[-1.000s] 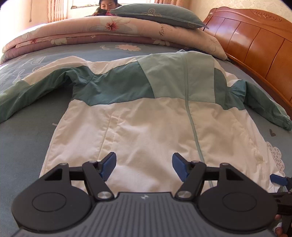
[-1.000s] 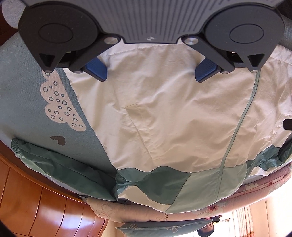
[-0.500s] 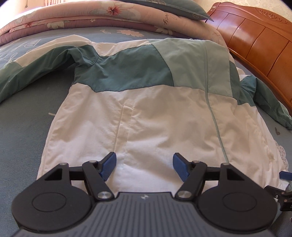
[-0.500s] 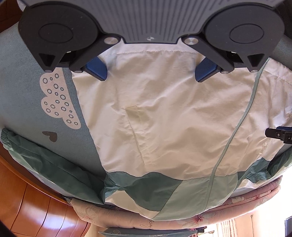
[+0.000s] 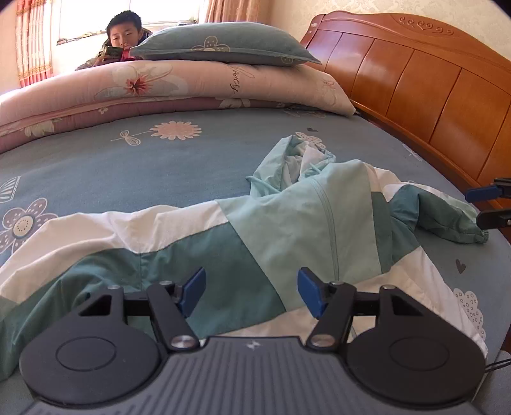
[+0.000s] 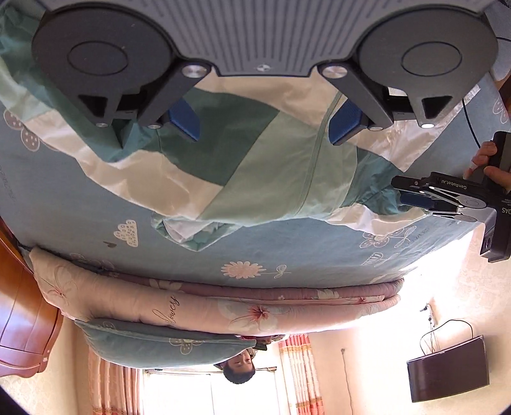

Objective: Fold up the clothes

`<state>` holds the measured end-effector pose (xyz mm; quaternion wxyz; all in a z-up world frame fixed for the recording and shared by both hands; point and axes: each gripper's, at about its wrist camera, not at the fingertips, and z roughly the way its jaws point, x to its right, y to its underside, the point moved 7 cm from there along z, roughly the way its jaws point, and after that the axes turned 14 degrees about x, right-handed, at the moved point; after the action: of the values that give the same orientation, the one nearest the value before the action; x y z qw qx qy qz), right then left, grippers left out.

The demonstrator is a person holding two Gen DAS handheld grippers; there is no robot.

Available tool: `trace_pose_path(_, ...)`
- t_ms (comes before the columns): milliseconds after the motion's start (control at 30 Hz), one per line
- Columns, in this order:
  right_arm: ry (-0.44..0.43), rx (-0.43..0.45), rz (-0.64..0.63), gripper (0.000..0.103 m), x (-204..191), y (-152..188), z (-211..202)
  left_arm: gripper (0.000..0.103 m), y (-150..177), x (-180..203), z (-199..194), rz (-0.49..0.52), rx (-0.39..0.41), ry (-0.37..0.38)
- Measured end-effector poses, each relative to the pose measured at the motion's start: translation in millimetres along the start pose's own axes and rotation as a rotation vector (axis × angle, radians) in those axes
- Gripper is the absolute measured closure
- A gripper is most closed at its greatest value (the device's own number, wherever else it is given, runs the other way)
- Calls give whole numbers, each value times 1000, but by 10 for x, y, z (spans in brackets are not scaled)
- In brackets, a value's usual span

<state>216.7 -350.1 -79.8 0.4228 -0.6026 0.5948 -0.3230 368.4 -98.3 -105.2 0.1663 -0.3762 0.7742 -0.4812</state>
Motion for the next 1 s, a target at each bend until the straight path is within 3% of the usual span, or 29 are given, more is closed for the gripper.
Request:
trace_pose_path(67,-13,-28,-33,34,90,-264,360,62,-175,-68,194,-7,-7,2)
trace_pose_path(233,-75,-78,-75,58,162,-679,1322,63,-555,-170,851,-20,-41,43)
trace_pose_path(367,-113,-183,-90,71,266,-598,2076,64,-646,-144,1429,-8,-91,89)
trace_pose_path(433,-138,-245,-88,81,280,-451,2303,64,-600,-109,1669,-29,-150,140)
trace_pose_path(467,-151,-276,-85,82,286,-375,2397,64,-562,-89,1770,-35,-181,166)
trace_pose_path(600,-231,-366,-81,82,261,-130,2416,64,-308,39,1925,-22,-332,290)
trace_pose_path(733,-311,-425,-91,80,209,-54,2232,64,-121,154,1782,19,-418,397)
trace_pose_path(1000,-402,-574,-279,80,-157,702,1874,63,591,526,1456,148,-577,438)
